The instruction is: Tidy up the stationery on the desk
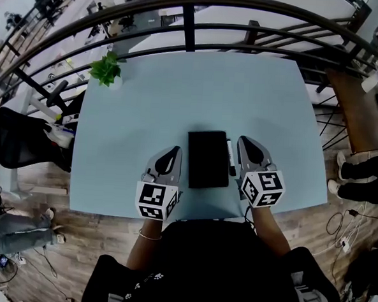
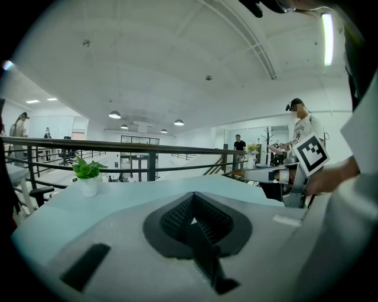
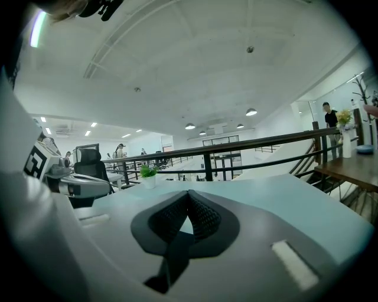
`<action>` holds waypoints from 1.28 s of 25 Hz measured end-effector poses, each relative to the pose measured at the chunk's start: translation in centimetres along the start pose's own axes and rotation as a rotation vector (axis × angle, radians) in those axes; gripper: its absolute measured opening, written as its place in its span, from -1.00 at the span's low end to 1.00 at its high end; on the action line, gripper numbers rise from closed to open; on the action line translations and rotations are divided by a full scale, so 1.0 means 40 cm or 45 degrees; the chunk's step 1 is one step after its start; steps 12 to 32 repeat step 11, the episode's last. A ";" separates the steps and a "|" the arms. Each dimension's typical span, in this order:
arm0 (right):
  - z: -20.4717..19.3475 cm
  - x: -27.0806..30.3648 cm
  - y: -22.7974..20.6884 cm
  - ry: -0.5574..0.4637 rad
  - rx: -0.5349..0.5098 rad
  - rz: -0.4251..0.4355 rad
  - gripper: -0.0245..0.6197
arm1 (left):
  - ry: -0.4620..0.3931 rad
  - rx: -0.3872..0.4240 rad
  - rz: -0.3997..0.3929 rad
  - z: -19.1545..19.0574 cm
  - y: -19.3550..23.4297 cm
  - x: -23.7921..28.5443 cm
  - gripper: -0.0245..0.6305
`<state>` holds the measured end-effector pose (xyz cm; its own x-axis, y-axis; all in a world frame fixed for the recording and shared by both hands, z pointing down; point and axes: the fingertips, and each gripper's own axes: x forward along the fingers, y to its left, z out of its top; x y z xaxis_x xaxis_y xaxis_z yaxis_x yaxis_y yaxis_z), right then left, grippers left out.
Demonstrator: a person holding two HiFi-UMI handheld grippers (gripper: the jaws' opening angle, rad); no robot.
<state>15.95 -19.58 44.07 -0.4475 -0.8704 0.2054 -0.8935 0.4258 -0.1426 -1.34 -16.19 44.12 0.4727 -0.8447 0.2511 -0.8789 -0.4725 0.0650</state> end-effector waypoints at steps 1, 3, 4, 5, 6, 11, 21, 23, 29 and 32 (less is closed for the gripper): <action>0.000 0.000 0.000 0.000 0.001 0.001 -0.90 | 0.000 -0.002 0.000 -0.001 0.000 0.000 -0.94; -0.001 -0.001 0.000 0.001 0.001 0.004 -0.90 | 0.001 -0.004 0.002 -0.002 -0.001 0.000 -0.94; -0.001 0.000 0.000 0.001 0.001 0.006 -0.90 | 0.002 -0.005 0.003 -0.003 -0.001 0.001 -0.94; -0.001 0.000 0.000 0.001 0.001 0.007 -0.90 | 0.002 -0.007 0.004 -0.004 0.000 0.001 -0.94; -0.002 0.001 -0.001 0.002 0.003 0.007 -0.90 | 0.002 -0.008 0.005 -0.003 0.000 0.002 -0.94; 0.001 0.007 -0.006 0.007 0.011 0.005 -0.90 | 0.004 -0.010 0.005 0.001 0.004 0.010 -0.94; 0.001 0.007 -0.006 0.007 0.011 0.005 -0.90 | 0.004 -0.010 0.005 0.001 0.004 0.010 -0.94; 0.001 0.007 -0.006 0.007 0.011 0.005 -0.90 | 0.004 -0.010 0.005 0.001 0.004 0.010 -0.94; 0.001 0.007 -0.006 0.007 0.011 0.005 -0.90 | 0.004 -0.010 0.005 0.001 0.004 0.010 -0.94; 0.001 0.007 -0.006 0.007 0.011 0.005 -0.90 | 0.004 -0.010 0.005 0.001 0.004 0.010 -0.94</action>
